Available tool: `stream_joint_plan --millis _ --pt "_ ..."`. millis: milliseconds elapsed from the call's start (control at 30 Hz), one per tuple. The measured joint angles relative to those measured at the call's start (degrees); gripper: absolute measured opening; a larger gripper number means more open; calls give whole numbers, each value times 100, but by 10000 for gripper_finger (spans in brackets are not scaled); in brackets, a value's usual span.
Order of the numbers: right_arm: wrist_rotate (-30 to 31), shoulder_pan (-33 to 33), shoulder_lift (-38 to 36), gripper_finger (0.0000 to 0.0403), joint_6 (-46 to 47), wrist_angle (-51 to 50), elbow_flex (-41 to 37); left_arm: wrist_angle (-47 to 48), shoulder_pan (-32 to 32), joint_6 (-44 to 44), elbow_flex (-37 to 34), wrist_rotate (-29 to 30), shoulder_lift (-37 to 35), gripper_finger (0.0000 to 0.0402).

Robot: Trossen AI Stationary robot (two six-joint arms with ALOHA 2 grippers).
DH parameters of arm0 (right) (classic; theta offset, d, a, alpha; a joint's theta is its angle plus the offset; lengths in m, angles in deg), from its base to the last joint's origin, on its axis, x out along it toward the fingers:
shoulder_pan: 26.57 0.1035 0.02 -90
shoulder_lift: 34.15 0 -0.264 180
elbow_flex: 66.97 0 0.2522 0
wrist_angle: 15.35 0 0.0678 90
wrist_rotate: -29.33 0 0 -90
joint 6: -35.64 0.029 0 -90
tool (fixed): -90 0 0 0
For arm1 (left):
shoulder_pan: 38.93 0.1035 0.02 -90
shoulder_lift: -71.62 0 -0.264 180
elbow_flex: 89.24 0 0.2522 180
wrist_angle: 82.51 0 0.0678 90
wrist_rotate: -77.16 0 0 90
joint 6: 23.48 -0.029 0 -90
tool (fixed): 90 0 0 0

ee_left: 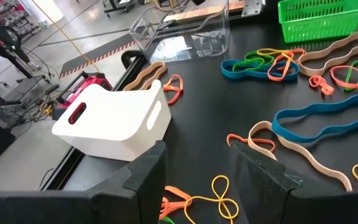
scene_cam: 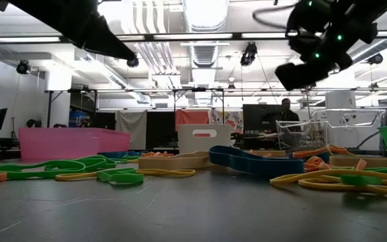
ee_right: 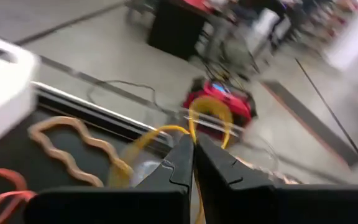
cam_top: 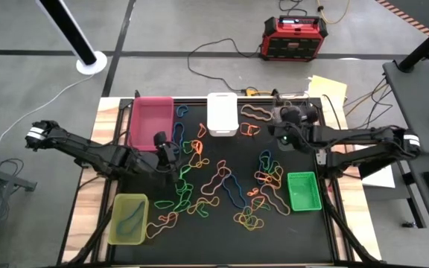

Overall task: Sort rubber bands into baskets
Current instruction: Put the yellow rubber band into the transparent bin, then put the orange rubber band into the pink bin

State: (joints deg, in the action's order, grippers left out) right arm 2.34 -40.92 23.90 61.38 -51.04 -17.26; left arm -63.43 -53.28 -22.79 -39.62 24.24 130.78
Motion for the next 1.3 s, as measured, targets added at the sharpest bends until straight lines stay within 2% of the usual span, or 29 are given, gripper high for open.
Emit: stream_joint_plan --millis 200,367,633,767,1000,1300 --pt "-490 -521 -14 11 1238 -644 0 -87 0 91 0 0 0 160" --pt "-1027 -738 35 37 1268 -686 0 -185 0 133 0 -1 2 160" --pt "-1241 -755 24 103 1223 -713 2 -277 0 201 0 -4 2 160" --pt "-1473 -664 -87 125 1153 -697 4 -275 0 483 0 -80 2 160" --pt "-2251 -271 -345 144 774 -584 4 -219 -4 1031 0 -946 85 160" --pt "-2292 358 -589 146 559 -346 5 -89 81 1503 0 -957 784 160"
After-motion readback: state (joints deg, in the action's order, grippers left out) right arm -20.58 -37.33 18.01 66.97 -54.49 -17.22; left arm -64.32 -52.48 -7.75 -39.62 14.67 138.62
